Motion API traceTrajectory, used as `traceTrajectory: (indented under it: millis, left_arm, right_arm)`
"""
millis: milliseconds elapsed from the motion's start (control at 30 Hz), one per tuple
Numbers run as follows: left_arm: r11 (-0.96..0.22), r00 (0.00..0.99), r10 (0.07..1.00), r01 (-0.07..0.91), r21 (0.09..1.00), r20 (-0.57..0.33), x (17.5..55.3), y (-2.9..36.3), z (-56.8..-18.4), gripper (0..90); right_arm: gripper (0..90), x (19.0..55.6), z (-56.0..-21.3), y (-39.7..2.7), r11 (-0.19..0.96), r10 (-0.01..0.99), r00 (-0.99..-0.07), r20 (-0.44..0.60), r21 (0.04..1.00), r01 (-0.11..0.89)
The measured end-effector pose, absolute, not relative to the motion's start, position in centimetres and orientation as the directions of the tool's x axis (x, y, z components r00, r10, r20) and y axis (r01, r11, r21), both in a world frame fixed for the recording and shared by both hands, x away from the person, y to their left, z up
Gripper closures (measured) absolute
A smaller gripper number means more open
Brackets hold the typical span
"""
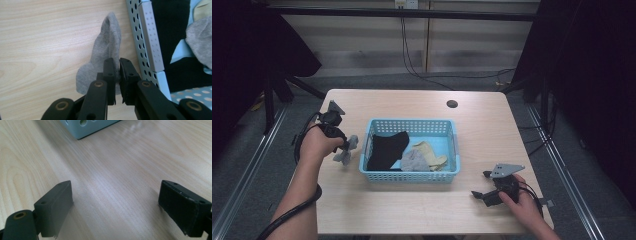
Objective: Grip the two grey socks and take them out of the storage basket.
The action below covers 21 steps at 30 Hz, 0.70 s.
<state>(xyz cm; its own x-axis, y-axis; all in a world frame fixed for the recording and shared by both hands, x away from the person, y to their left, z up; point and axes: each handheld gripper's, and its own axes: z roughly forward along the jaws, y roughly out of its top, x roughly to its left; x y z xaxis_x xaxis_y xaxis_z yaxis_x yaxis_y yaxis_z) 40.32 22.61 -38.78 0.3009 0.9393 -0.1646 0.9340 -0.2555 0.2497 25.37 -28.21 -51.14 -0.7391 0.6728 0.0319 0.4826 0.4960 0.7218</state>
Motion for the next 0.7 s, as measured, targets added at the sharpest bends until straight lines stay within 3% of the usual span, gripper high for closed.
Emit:
traceTrajectory:
  millis: [467, 700]
  left_arm:
    - [-0.225, 0.275, 0.944, 0.941, 0.253, -0.185, 40.9, 22.4, -41.6, 82.8]
    - [-0.244, 0.297, 0.941, 0.926, 0.287, -0.161, 40.6, 22.5, -41.2, 62.9]
  right_arm:
    - [11.8, 25.3, -51.1, -28.2, 0.495, 0.674, -0.738, 0.035, 0.721, 0.486]
    - [11.8, 25.3, -51.1, -28.2, 0.495, 0.674, -0.738, 0.035, 0.720, 0.486]
